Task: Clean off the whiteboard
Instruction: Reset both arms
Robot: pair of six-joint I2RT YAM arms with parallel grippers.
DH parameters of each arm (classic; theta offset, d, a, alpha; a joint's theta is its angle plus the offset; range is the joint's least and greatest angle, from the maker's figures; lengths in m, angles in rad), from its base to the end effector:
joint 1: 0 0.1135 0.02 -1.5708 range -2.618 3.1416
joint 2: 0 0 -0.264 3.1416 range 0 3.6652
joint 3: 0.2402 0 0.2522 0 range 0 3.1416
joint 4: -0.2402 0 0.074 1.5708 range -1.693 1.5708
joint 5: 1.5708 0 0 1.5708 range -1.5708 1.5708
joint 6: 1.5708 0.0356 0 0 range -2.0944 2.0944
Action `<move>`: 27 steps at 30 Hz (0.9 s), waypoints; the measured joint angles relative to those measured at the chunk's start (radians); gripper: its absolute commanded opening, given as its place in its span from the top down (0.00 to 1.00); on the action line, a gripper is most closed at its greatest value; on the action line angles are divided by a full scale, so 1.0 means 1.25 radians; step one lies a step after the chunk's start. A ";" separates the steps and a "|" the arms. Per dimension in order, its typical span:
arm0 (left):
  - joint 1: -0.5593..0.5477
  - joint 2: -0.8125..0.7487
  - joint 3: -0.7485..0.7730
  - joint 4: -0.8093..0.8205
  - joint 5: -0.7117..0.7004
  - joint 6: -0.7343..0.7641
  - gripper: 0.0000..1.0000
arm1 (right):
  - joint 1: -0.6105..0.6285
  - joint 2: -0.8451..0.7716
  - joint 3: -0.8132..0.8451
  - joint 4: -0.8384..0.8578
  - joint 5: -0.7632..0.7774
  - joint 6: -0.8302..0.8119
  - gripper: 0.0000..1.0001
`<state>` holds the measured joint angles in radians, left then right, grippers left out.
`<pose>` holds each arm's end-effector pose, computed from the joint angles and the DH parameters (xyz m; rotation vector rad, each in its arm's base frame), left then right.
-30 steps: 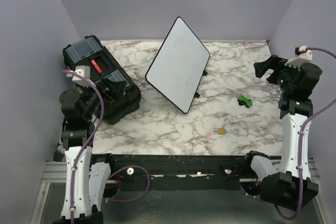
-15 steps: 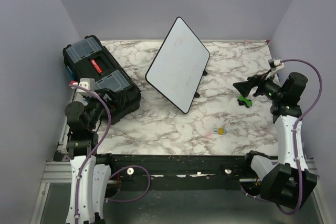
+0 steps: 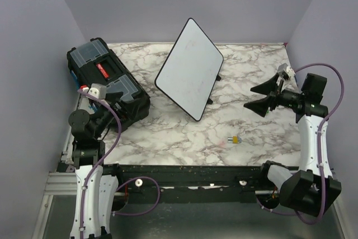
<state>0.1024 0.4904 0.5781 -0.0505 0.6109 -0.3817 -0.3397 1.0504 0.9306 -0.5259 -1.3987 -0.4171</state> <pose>0.1304 -0.0071 0.3229 0.1173 1.5767 -0.6863 0.2032 -0.0346 0.3246 -0.7484 1.6071 0.9767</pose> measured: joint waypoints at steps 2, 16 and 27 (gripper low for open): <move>0.000 -0.005 -0.004 0.016 0.022 -0.003 0.01 | 0.000 -0.001 0.000 -0.026 -0.006 -0.023 0.00; 0.000 -0.012 0.004 -0.074 -0.165 0.018 0.01 | -0.002 -0.001 -0.065 0.212 0.259 0.262 0.00; 0.000 -0.022 0.003 -0.074 -0.179 0.019 0.01 | -0.002 0.001 -0.074 0.286 0.474 0.392 0.00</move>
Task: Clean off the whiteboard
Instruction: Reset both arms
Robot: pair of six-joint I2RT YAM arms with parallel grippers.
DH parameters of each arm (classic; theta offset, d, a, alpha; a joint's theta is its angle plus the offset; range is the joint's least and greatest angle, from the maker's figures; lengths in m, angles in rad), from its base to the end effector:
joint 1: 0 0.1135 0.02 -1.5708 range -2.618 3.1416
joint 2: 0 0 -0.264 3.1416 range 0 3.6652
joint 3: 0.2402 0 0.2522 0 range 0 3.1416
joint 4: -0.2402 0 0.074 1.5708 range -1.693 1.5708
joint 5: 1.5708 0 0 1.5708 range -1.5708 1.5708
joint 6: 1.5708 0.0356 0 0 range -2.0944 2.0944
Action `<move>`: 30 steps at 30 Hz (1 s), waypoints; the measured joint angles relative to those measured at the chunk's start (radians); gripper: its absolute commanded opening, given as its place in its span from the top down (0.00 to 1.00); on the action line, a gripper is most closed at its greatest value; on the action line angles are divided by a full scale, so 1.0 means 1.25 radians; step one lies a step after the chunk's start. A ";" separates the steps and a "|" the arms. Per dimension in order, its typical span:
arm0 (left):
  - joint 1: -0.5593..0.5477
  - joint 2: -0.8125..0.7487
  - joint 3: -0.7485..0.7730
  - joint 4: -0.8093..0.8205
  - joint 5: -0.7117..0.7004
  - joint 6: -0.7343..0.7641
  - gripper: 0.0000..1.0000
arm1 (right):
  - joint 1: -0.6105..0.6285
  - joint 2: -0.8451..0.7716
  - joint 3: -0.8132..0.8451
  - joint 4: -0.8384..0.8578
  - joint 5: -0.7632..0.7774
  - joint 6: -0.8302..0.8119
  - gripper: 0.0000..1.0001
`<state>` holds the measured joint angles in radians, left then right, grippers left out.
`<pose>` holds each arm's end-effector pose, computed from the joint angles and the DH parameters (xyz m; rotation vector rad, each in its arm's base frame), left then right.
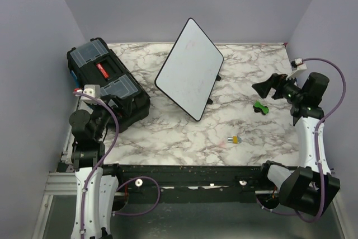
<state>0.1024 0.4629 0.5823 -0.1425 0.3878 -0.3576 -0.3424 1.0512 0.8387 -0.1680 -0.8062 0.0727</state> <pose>0.1275 -0.0004 0.3177 -0.0653 1.6140 -0.5062 0.2277 -0.0539 0.3130 -0.1376 1.8678 0.5966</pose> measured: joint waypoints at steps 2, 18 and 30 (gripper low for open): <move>0.000 -0.003 0.000 -0.011 -0.011 0.002 0.01 | -0.001 0.000 0.000 0.000 -0.026 -0.009 0.00; 0.000 -0.016 -0.001 0.023 0.042 0.002 0.01 | 0.002 -0.002 -0.005 0.008 -0.093 -0.011 0.00; 0.000 -0.017 -0.001 0.023 0.047 0.002 0.01 | 0.002 0.007 -0.005 0.022 -0.093 0.023 0.00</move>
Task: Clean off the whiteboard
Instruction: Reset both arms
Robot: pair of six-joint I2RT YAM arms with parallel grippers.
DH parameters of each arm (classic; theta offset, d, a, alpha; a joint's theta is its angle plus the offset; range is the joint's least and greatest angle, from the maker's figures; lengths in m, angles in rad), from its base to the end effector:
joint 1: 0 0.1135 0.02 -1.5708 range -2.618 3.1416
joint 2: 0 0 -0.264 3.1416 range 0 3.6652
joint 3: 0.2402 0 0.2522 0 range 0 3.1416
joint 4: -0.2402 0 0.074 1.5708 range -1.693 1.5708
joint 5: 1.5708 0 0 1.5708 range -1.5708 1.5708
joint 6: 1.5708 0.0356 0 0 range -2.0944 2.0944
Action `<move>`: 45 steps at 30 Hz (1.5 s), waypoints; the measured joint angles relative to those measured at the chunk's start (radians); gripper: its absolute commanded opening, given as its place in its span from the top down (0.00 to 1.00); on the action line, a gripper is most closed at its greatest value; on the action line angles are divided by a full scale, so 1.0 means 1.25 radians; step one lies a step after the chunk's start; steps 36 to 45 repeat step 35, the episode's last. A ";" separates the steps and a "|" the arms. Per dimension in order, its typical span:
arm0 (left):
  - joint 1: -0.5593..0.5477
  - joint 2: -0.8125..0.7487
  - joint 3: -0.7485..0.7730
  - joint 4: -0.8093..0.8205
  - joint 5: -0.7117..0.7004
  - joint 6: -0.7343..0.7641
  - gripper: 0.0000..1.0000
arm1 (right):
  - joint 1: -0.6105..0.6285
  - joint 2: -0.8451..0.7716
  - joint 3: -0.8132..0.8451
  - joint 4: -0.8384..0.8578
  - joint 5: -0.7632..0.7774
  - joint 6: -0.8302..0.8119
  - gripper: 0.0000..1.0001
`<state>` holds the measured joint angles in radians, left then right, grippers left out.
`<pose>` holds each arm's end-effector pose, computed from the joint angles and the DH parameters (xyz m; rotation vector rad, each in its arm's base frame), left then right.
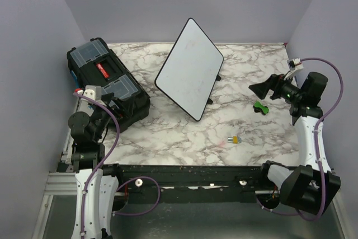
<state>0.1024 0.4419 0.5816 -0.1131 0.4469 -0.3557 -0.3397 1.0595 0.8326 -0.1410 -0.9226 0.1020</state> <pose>0.1226 -0.0029 0.3227 0.0004 1.5723 -0.5438 0.2283 -0.0506 0.3127 -0.1991 1.8384 0.7214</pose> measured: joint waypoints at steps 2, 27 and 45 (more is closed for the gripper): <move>0.000 0.000 0.000 0.000 0.002 0.000 0.01 | 0.000 0.002 0.000 0.004 0.000 0.008 0.00; 0.000 -0.001 -0.002 0.028 0.064 -0.009 0.01 | 0.000 0.001 0.000 0.034 0.048 0.091 0.00; 0.000 0.000 -0.002 0.036 0.081 -0.011 0.01 | 0.000 0.001 0.000 0.034 0.043 0.087 0.00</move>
